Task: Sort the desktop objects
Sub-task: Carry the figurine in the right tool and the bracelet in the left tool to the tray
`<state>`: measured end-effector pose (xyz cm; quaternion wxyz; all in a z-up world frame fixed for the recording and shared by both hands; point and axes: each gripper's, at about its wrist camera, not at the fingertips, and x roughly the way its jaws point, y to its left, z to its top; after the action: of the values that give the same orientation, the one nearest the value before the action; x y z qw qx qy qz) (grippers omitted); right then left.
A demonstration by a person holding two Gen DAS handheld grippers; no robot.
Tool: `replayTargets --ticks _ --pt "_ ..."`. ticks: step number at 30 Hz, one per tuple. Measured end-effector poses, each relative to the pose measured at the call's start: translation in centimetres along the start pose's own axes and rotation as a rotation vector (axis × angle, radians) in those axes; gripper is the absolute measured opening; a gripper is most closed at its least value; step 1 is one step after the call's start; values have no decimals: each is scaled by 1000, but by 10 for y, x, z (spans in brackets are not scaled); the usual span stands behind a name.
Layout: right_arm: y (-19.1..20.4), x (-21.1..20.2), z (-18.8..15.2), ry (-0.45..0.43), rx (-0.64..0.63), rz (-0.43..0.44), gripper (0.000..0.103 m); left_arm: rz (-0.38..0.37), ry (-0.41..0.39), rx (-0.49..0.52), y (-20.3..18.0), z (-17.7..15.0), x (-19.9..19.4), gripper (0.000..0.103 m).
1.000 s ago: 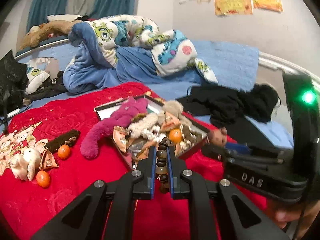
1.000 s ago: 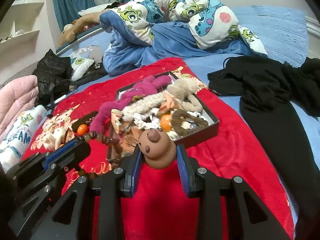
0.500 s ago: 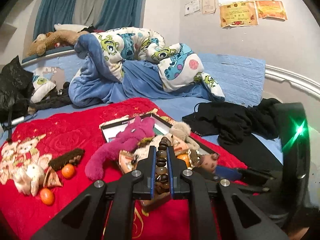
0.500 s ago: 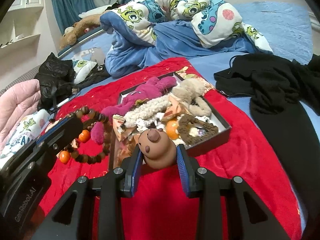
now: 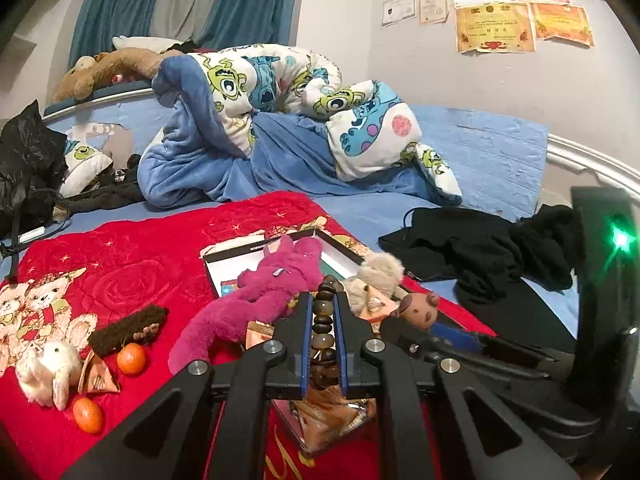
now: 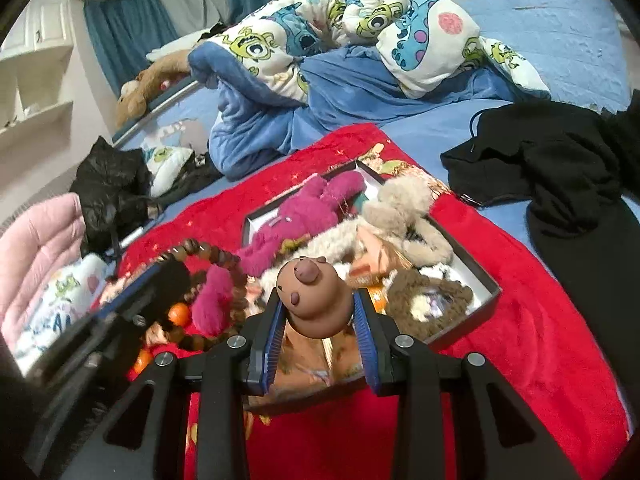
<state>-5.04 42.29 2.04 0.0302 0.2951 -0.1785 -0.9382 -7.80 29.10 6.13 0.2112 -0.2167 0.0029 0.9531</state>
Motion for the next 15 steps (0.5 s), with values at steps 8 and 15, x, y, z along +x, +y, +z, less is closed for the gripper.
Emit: replayTargets --ticks 8,15 --pt "-5 21 13 -23 43 12 32 -3 48 -32 18 -4 42 11" --pt "-11 42 9 -8 55 5 32 -48 91 -76 27 -18 67 11"
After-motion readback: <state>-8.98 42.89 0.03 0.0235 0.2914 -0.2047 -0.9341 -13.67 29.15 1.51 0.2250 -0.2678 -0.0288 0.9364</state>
